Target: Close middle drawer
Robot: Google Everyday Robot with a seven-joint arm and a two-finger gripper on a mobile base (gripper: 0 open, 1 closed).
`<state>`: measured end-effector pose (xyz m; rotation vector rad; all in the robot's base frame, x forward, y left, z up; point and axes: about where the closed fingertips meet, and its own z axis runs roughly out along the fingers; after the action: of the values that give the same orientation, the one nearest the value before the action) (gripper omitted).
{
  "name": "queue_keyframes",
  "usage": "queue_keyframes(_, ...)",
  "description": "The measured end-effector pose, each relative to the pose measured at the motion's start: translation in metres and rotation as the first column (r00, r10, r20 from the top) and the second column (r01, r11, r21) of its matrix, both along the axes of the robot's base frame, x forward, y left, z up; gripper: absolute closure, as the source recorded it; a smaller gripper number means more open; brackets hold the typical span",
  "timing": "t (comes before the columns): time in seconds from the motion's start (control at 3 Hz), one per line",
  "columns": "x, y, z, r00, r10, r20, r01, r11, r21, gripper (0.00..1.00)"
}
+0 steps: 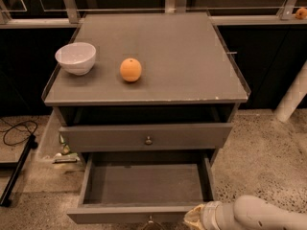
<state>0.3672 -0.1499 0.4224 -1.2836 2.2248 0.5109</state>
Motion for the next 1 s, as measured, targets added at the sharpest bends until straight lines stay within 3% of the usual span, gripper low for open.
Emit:
queue_keyframes(0.33, 0.011, 0.002, -0.004, 1.0, 0.008, 0.001, -0.008, 1.0, 0.015, 0.11)
queue_keyframes(0.67, 0.015, 0.005, -0.007, 0.9999, 0.012, 0.005, -0.012, 1.0, 0.019, 0.0)
queue_keyframes(1.0, 0.053, 0.006, -0.014, 0.9992, 0.019, 0.035, -0.02, 1.0, 0.02, 0.19)
